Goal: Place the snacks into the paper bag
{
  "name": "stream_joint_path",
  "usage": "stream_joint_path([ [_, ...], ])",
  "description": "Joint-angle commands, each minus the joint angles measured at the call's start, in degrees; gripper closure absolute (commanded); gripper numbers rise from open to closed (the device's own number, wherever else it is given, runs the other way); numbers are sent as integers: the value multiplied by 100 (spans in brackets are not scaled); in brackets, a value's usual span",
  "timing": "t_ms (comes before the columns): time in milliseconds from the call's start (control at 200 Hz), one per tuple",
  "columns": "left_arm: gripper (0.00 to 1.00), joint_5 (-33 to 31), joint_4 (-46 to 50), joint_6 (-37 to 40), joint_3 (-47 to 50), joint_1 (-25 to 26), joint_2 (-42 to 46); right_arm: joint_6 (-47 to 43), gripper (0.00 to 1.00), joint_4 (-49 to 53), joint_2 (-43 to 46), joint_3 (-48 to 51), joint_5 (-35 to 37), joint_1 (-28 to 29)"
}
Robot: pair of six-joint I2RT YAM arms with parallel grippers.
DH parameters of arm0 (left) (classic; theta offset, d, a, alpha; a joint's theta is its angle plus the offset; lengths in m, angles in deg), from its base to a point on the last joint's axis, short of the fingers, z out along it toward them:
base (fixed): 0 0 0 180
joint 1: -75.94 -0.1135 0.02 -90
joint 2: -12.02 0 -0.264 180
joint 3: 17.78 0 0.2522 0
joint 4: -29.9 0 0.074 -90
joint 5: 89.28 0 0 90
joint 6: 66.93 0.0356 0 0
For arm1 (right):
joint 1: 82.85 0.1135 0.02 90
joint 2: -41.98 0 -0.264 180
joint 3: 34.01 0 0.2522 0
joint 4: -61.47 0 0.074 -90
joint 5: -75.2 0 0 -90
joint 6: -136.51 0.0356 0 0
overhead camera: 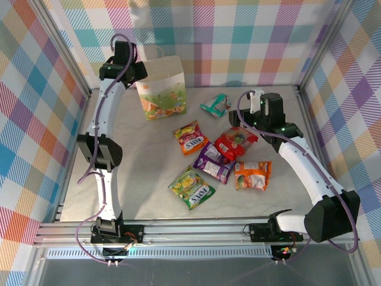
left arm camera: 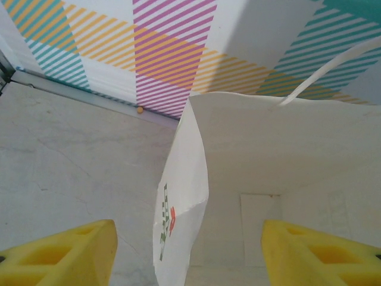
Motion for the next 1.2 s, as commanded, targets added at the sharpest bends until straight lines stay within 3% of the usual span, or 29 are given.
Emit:
stream_joint_path([
  [0, 37, 129, -150, -102, -264, -64, -139, 72, 1, -2, 169, 53, 97, 51],
  [470, 51, 483, -354, -358, -281, -176, -441, 90, 1, -98, 107, 233, 283, 231],
  [760, 73, 586, -308, -491, -351, -223, -494, -5, 1, -137, 81, 319, 385, 276],
  [930, 94, 758, -223, -584, -347, -271, -455, -40, 1, -133, 61, 361, 383, 279],
  [1195, 100, 911, -3, -645, -347, -291, -228, -51, 1, -140, 86, 408, 375, 306],
])
